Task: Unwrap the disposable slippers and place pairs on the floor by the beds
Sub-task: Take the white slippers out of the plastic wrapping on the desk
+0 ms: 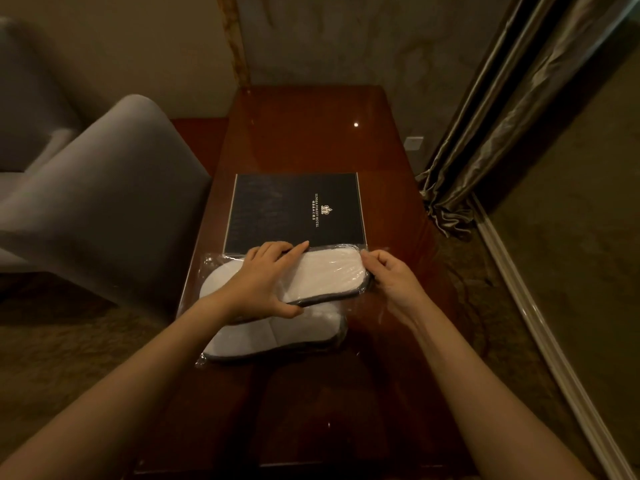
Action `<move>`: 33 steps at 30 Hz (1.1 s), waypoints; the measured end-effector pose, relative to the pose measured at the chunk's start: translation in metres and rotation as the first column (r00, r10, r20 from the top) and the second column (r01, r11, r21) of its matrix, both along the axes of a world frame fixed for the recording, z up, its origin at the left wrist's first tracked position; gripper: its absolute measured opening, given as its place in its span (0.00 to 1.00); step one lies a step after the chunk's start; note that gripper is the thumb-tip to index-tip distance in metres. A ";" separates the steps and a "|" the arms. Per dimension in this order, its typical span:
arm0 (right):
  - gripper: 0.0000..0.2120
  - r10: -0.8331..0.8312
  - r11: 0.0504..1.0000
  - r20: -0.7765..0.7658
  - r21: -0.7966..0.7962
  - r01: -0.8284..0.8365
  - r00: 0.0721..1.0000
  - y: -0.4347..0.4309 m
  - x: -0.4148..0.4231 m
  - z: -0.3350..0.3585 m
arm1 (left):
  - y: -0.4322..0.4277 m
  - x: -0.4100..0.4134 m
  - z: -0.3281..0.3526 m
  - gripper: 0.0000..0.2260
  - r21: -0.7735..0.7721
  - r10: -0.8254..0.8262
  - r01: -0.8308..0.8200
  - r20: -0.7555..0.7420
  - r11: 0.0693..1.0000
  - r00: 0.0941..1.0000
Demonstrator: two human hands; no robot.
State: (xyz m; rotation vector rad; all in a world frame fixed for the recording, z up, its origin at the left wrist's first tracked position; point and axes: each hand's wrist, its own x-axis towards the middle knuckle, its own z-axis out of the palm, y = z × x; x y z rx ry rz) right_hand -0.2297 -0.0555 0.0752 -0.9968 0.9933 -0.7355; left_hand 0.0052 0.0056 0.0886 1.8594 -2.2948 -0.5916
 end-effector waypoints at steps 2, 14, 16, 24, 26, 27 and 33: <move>0.16 -0.022 0.999 0.065 0.027 0.020 0.998 0.004 0.007 0.002 | 0.001 -0.004 0.000 0.48 0.034 0.019 -0.016 -0.074 0.999 0.997; 0.20 -0.154 0.947 0.213 0.311 0.083 0.965 0.010 0.012 0.008 | 0.010 -0.011 0.001 0.46 0.035 0.081 -0.074 -0.266 0.997 0.961; 0.21 -0.142 0.943 0.218 0.327 0.064 0.966 0.010 0.013 0.011 | 0.010 -0.014 0.003 0.46 0.057 0.103 -0.090 -0.304 0.994 0.947; 0.14 0.099 0.993 0.096 0.053 -0.104 0.991 0.003 -0.002 0.029 | 0.009 -0.012 0.006 0.47 0.045 0.059 -0.050 -0.229 0.998 0.972; 0.12 0.208 0.978 0.070 -0.014 -0.208 0.976 0.000 -0.011 0.034 | 0.009 -0.013 0.008 0.46 0.037 0.047 -0.040 -0.216 0.999 0.975; 0.13 0.264 0.965 0.065 -0.031 -0.262 0.962 -0.002 -0.013 0.036 | 0.009 -0.013 0.009 0.46 0.029 0.047 -0.042 -0.208 0.999 0.977; 0.20 0.320 0.911 -0.181 -0.210 -0.354 0.930 -0.005 -0.006 0.034 | 0.006 -0.017 0.013 0.47 -0.073 -0.014 0.012 -0.031 0.997 0.999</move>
